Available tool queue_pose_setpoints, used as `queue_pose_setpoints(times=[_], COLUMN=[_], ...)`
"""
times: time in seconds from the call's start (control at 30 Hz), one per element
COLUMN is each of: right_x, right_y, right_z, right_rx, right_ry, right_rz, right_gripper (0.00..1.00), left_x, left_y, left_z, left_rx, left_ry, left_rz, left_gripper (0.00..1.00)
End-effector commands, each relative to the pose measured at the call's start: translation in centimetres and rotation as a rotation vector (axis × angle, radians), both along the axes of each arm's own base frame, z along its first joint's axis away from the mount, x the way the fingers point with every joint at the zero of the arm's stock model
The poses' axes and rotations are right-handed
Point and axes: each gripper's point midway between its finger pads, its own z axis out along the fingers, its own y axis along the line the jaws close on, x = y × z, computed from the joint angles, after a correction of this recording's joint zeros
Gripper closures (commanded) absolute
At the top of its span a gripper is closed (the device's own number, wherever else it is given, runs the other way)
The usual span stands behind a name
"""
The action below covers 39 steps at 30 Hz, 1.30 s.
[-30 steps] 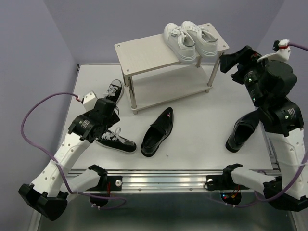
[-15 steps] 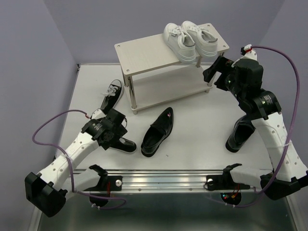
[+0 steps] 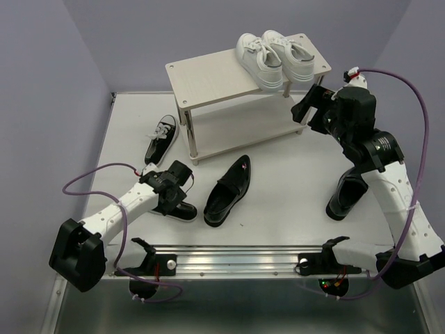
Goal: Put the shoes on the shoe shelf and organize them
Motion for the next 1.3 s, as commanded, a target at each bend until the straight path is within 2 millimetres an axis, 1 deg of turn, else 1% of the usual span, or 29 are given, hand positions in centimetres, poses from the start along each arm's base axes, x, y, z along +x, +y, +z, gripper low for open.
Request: queue_pose_setpoints(times=[0.0, 0.03, 0.1, 0.13, 0.2, 0.27, 0.3, 0.33, 0.37, 0.4, 0.43, 0.47, 0.57, 0.6, 0.63, 0.67, 0.7, 0.77, 0.8, 0.87, 0.9, 0.93, 0.97, 1.0, 1.07, 1.1, 1.17, 1.2, 1.27], right_x=[-0.2, -0.2, 0.0, 0.0, 0.1, 0.1, 0.2, 0.1, 0.1, 0.1, 0.2, 0.2, 0.2, 0.3, 0.2, 0.3, 0.3, 0.4, 0.5, 0.5, 0.6, 0.6, 0.6, 0.6, 0.5, 0.5, 0.4, 0.4, 0.4], right_y=[0.2, 0.2, 0.3, 0.3, 0.4, 0.4, 0.4, 0.4, 0.3, 0.3, 0.3, 0.2, 0.0, -0.1, -0.1, -0.3, -0.3, -0.4, -0.5, -0.6, -0.7, -0.7, -0.7, -0.8, -0.9, -1.0, -1.1, -1.1, -1.2], right_z=[-0.5, -0.6, -1.0, -1.1, -1.2, -1.4, -1.4, -1.4, -1.5, -1.7, -1.8, -1.9, -2.0, -2.1, -2.1, -2.1, -2.1, -2.0, -2.0, -1.8, -1.7, -1.7, -1.7, -1.6, -1.6, -1.7, -1.9, -2.1, -2.1], right_rx=[-0.017, -0.018, -0.025, -0.029, -0.029, -0.032, -0.034, -0.036, -0.039, -0.041, -0.046, -0.053, -0.065, -0.070, -0.073, -0.079, -0.083, -0.090, -0.091, -0.093, -0.096, -0.098, -0.100, -0.100, -0.104, -0.106, -0.113, -0.116, -0.119], right_ry=[0.007, 0.011, 0.024, 0.026, 0.028, 0.034, 0.033, 0.035, 0.037, 0.041, 0.045, 0.047, 0.049, 0.053, 0.052, 0.053, 0.052, 0.051, 0.049, 0.044, 0.042, 0.043, 0.041, 0.038, 0.039, 0.039, 0.046, 0.050, 0.053], right_rz=[0.018, 0.019, 0.023, 0.025, 0.026, 0.028, 0.027, 0.028, 0.025, 0.025, 0.024, 0.023, 0.017, 0.012, 0.011, 0.007, 0.005, 0.000, -0.006, -0.010, -0.013, -0.015, -0.015, -0.018, -0.022, -0.023, -0.024, -0.027, -0.027], right_gripper=[0.01, 0.01, 0.01, 0.01, 0.01, 0.01, 0.01, 0.01, 0.01, 0.01, 0.01, 0.00, 0.00, 0.01, 0.00, 0.00, 0.00, 0.00, 0.00, 0.00, 0.00, 0.00, 0.00, 0.00, 0.00, 0.00, 0.00, 0.00, 0.00], left_x=[0.8, 1.0, 0.9, 1.0, 1.1, 1.0, 1.0, 1.0, 1.5, 1.6, 1.0, 1.5, 0.9, 1.0, 0.6, 0.9, 0.9, 1.2, 1.7, 2.3, 3.0, 3.4, 3.7, 4.4, 5.0, 5.6, 6.1, 6.4, 6.7], left_y=[0.5, 0.4, 0.3, 0.3, 0.4, 0.9, 1.1, 1.4, 1.5, 1.7, 2.2, 2.2, 3.0, 3.1, 3.5, 3.5, 3.7, 3.7, 3.6, 3.6, 3.3, 3.1, 3.2, 2.9, 2.4, 1.9, 1.3, 0.6, 0.1], left_z=[-0.2, -0.2, -0.3, -0.3, 0.1, 0.8, 1.8, 2.4, 3.8, 5.0, 5.6, 7.3, 10.1, 11.8, 12.4, 14.0, 14.9, 16.7, 18.9, 21.4, 24.0, 25.2, 26.6, 29.2, 31.6, 33.7, 35.6, 37.3, 38.9], left_rx=[0.022, 0.018, 0.016, 0.017, 0.015, 0.040, 0.044, 0.053, 0.059, 0.055, 0.072, 0.067, 0.069, 0.058, 0.071, 0.066, 0.067, 0.100, 0.092, 0.123, 0.137, 0.128, 0.165, 0.160, 0.184, 0.179, 0.192, 0.172, 0.168], left_ry=[-0.056, -0.063, -0.062, -0.063, -0.073, -0.080, -0.094, -0.099, -0.134, -0.158, -0.149, -0.185, -0.228, -0.266, -0.263, -0.298, -0.313, -0.337, -0.382, -0.421, -0.463, -0.491, -0.505, -0.553, -0.587, -0.626, -0.654, -0.693, -0.727], left_rz=[0.024, 0.022, 0.015, 0.014, 0.014, 0.016, 0.016, 0.015, 0.019, 0.016, 0.013, 0.014, -0.002, -0.017, -0.027, -0.030, -0.040, -0.116, -0.130, -0.188, -0.227, -0.221, -0.268, -0.280, -0.348, -0.365, -0.429, -0.452, -0.488], left_gripper=[0.50, 0.53, 0.69, 0.82, 1.00, 1.00, 1.00, 1.00, 1.00, 1.00, 1.00, 1.00, 1.00, 1.00, 1.00, 1.00, 1.00, 1.00, 1.00, 1.00, 1.00, 1.00, 1.00, 1.00, 1.00, 1.00, 1.00, 1.00, 1.00])
